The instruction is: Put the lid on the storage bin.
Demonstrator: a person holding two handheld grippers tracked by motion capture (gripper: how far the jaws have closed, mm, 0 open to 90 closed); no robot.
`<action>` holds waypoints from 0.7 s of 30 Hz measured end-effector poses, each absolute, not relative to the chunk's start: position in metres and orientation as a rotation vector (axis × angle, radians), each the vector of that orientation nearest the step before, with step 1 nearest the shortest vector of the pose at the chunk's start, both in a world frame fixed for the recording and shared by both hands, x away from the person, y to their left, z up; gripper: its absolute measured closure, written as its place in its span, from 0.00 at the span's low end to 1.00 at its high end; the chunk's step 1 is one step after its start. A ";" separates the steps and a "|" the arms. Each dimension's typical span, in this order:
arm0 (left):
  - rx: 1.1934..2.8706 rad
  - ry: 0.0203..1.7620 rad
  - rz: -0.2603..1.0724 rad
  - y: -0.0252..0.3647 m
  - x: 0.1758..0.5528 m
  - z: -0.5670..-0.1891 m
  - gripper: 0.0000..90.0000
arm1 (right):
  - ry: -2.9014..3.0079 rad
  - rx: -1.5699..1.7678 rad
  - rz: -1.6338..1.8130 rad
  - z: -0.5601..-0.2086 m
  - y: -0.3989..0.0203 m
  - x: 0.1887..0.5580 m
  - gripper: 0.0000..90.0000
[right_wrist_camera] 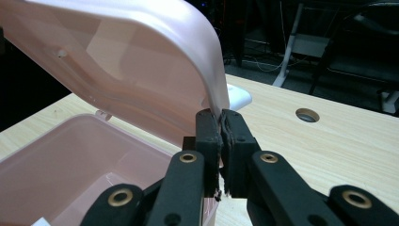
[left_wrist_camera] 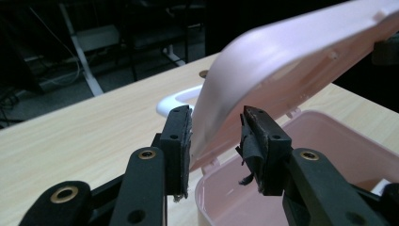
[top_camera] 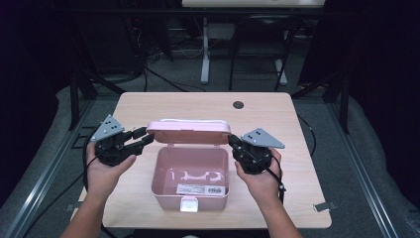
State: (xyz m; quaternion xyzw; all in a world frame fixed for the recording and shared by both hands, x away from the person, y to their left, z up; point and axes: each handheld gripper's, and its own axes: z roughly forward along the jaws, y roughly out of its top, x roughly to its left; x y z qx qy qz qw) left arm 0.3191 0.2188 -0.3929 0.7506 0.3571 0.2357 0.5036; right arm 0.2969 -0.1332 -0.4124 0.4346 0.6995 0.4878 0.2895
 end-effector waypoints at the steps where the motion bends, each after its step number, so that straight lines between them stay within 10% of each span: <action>1: 1.807 0.858 0.568 0.218 0.319 -0.392 0.70 | 1.868 1.159 1.303 -0.413 -0.133 0.296 0.96; 21: 1.839 0.847 0.535 0.216 0.319 -0.383 0.80 | 1.896 1.134 1.296 -0.413 -0.141 0.287 0.92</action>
